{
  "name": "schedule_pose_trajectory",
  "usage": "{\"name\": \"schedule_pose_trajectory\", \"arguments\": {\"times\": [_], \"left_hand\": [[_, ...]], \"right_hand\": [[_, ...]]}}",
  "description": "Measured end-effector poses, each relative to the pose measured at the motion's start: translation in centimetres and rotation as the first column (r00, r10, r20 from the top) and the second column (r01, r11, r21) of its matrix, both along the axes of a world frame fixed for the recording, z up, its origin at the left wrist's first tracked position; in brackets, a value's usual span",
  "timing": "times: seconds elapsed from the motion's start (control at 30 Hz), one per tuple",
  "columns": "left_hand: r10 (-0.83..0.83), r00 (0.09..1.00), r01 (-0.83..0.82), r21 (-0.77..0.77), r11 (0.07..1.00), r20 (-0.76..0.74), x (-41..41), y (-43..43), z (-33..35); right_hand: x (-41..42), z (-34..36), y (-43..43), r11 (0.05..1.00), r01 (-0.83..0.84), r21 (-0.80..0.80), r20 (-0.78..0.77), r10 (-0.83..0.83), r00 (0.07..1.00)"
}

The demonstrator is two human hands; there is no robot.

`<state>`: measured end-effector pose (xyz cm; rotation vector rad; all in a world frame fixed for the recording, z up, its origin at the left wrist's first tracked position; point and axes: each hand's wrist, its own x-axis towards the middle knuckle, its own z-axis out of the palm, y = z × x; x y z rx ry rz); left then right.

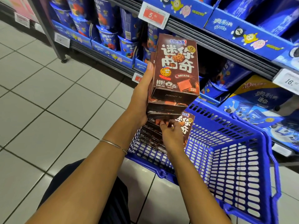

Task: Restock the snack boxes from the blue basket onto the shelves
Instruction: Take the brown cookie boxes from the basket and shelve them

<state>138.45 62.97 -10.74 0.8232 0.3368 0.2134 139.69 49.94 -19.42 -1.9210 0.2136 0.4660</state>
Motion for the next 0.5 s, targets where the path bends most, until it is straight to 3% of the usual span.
{"name": "schedule_pose_trajectory", "arguments": {"times": [0.27,0.5], "left_hand": [[-0.027,1.0,0.027,-0.004,1.0,0.015,0.1,-0.1,0.0],[-0.048,0.997,0.052,-0.077,0.996,0.054,0.2,0.0,0.3]], "right_hand": [[-0.2,0.4,-1.0,0.984,0.13,0.123,0.007,-0.132,0.991],[1.2,3.9,-4.8,0.83,0.454,0.323,0.119,-0.512,0.851]]}}
